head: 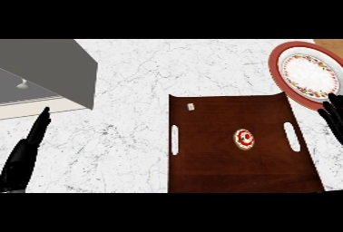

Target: Pick the cupcake from the tray and place it in the plate

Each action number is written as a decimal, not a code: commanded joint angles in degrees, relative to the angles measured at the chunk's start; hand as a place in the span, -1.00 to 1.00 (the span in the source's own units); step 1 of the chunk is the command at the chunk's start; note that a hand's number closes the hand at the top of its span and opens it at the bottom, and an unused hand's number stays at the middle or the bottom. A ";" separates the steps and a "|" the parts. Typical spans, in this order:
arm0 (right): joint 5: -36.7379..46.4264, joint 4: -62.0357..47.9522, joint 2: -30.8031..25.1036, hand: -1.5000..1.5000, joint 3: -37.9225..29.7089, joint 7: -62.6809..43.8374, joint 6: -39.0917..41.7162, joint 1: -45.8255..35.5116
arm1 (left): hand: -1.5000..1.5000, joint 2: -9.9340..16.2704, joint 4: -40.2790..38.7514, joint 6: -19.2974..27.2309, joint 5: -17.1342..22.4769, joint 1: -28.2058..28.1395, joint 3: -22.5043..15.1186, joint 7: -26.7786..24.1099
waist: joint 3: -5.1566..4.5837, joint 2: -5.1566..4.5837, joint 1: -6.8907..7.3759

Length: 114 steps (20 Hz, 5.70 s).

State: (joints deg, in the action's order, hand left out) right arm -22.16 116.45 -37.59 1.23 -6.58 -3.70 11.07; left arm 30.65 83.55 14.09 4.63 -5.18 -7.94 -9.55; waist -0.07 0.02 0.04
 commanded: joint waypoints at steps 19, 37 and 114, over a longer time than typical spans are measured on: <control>13.89 -23.98 -0.20 -1.00 14.93 -18.62 20.19 -26.33 | 0.00 -2.38 1.87 -2.93 -3.57 -0.15 3.26 1.80 | 0.08 -0.12 0.85; 27.50 -34.26 10.50 -1.00 10.91 -13.00 32.54 -26.22 | 0.00 -7.32 6.35 -6.76 -8.97 -1.09 8.61 6.17 | 0.08 0.03 0.25; 58.11 -103.14 -12.17 1.00 -10.96 48.78 16.24 -65.42 | 0.00 -11.99 -0.57 -15.16 -13.76 2.31 12.91 -1.54 | 0.27 -1.49 4.49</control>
State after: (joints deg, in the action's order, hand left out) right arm 33.77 15.71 -52.51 -11.37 43.19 13.58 -52.41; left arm 17.72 83.87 0.07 -9.95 -1.32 3.88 -8.42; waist 0.19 -1.35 4.26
